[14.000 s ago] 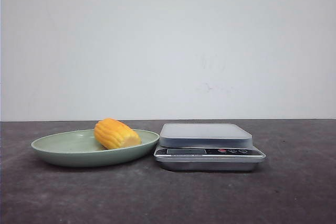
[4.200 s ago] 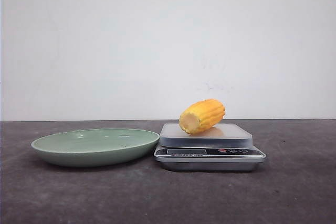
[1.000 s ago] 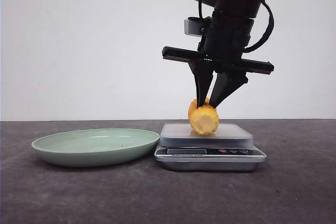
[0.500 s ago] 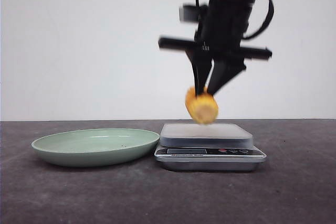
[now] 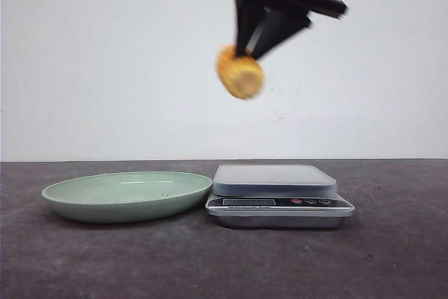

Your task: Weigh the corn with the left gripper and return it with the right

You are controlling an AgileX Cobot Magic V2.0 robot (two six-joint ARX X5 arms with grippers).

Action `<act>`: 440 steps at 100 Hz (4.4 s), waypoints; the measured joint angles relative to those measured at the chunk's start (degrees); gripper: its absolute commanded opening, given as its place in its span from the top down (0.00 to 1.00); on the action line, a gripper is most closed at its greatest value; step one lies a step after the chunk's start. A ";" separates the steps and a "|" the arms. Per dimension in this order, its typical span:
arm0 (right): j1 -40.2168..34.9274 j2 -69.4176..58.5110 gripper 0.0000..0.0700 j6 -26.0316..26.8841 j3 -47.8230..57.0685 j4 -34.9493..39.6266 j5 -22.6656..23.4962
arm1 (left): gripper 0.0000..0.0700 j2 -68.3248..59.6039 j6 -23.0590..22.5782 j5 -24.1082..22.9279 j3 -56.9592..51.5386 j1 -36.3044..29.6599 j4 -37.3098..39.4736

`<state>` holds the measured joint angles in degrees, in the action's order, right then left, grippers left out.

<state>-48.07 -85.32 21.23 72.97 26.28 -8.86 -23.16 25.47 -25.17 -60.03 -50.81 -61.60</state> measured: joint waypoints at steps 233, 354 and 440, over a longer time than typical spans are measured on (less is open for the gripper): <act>-2.14 -27.61 0.40 7.13 22.23 6.03 -2.10 | 0.26 0.04 0.00 -0.20 0.00 0.00 3.30; -19.41 47.36 0.40 -7.61 21.64 46.07 -33.18 | 0.26 0.04 -0.48 -0.24 0.46 0.00 8.37; -19.39 69.29 1.00 -7.89 -25.57 9.33 -23.26 | 1.00 -2.10 -0.98 1.03 7.26 -0.02 19.61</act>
<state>-67.46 -16.03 13.34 47.40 35.62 -32.12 -25.26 24.49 -24.14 -52.77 -50.83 -42.00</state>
